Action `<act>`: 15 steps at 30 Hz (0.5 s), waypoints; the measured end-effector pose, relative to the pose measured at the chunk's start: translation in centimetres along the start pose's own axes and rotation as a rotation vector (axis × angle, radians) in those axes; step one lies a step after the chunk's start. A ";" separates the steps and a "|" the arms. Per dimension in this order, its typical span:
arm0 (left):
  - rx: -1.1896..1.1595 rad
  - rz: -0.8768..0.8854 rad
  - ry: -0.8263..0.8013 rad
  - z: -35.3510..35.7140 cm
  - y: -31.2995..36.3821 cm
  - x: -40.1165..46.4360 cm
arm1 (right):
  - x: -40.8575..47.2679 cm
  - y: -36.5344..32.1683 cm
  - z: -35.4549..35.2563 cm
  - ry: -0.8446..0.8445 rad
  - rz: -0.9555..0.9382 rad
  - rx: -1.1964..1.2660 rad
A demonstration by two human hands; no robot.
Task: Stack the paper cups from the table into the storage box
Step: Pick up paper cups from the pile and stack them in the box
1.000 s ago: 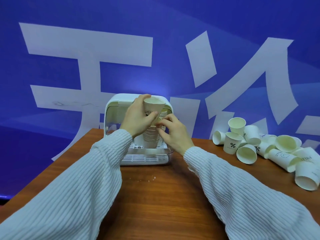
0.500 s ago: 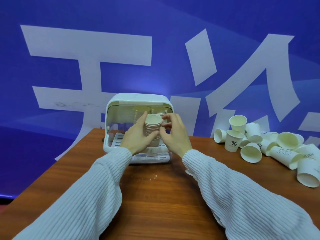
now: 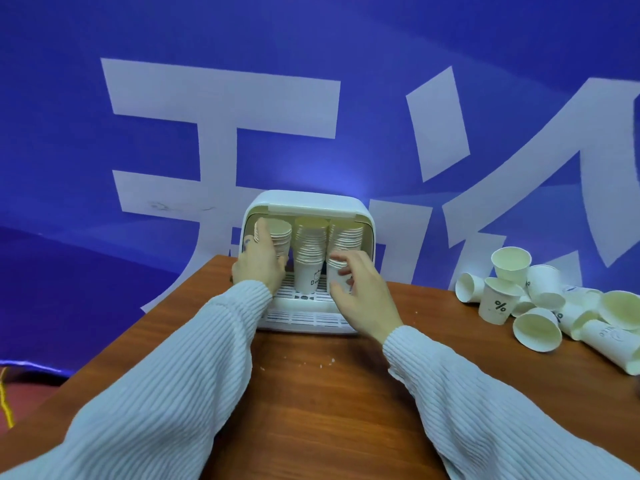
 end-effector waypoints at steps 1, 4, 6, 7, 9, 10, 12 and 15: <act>0.021 0.002 -0.003 0.2 0.0 0.4 | -0.3 0.0 0.0 -0.013 -0.023 -0.017; 0.019 -0.032 -0.031 1.0 0.3 1.9 | -0.7 0.5 -0.1 -0.044 -0.077 -0.063; -0.020 -0.055 -0.049 1.6 0.4 2.7 | -0.8 1.0 -0.4 -0.050 -0.089 -0.083; -0.036 -0.056 -0.059 2.0 0.3 3.0 | -0.9 1.4 -0.7 -0.051 -0.086 -0.087; -0.055 -0.051 -0.068 2.5 0.1 3.3 | -1.0 2.2 -1.1 -0.056 -0.067 -0.095; -0.069 -0.049 -0.064 2.7 0.0 3.3 | -1.0 2.6 -1.4 -0.058 -0.058 -0.101; -0.107 -0.031 -0.032 2.7 0.0 3.1 | -1.1 3.4 -1.8 -0.060 -0.033 -0.106; -0.165 0.008 0.043 2.1 0.6 2.2 | -1.3 4.2 -2.6 -0.045 0.038 -0.113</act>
Point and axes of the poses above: each hand's wrist, its own x-axis towards the middle knuckle, its own z-axis out of the palm, y = z × x, the point moved 5 cm from there along x, towards the middle knuckle, and after that the axes turned 9 degrees about y, right-handed, at the moved point
